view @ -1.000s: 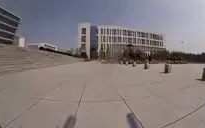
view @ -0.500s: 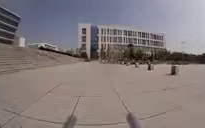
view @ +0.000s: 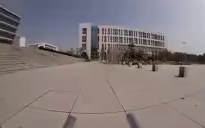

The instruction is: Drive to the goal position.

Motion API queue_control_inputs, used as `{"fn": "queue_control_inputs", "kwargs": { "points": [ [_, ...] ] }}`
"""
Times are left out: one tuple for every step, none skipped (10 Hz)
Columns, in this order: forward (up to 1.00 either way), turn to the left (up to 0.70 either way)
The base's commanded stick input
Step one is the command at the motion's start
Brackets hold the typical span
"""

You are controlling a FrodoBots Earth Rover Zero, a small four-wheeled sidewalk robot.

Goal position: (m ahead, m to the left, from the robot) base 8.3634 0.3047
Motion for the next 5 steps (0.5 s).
{"fn": "queue_control_inputs", "kwargs": {
  "points": [
    [1.0,0.0],
    [1.0,0.0],
    [1.0,0.0],
    [1.0,0.0],
    [1.0,0.0]
  ]
}}
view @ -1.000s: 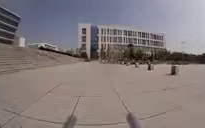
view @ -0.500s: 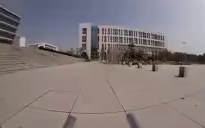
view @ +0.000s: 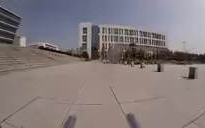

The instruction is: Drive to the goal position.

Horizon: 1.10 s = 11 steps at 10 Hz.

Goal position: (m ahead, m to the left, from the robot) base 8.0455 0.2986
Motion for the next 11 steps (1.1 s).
{"fn": "queue_control_inputs", "kwargs": {
  "points": [
    [1.0,0.0],
    [1.0,0.0],
    [1.0,0.0],
    [1.0,0.0],
    [1.0,0.0],
    [1.0,0.0],
    [1.0,0.0],
    [1.0,0.0],
    [1.0,0.0],
    [1.0,0.0],
    [1.0,0.0]
  ]
}}
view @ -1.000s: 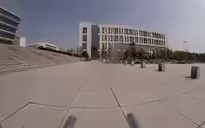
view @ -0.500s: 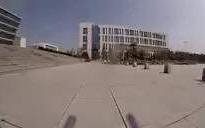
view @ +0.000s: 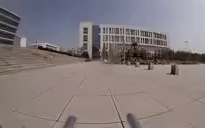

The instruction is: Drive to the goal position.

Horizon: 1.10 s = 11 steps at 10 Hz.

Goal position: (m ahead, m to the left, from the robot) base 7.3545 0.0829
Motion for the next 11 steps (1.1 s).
{"fn": "queue_control_inputs", "kwargs": {
  "points": [
    [1.0,0.0],
    [1.0,0.0],
    [1.0,0.0],
    [1.0,0.0],
    [1.0,0.0],
    [1.0,0.0],
    [1.0,0.0],
    [1.0,0.0],
    [1.0,0.0],
    [1.0,0.0],
    [1.0,0.0]
  ]
}}
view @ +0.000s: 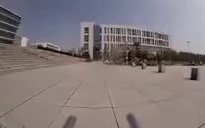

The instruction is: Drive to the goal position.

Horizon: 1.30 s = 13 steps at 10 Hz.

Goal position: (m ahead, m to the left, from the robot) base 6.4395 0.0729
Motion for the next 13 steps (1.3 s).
{"fn": "queue_control_inputs", "kwargs": {
  "points": [
    [1.0,0.0],
    [1.0,0.0],
    [1.0,0.0],
    [1.0,0.0],
    [1.0,0.0],
    [1.0,0.0],
    [1.0,0.0],
    [1.0,0.0],
    [1.0,0.0],
    [1.0,0.0],
    [1.0,0.0],
    [1.0,0.0],
    [1.0,0.0]
  ]
}}
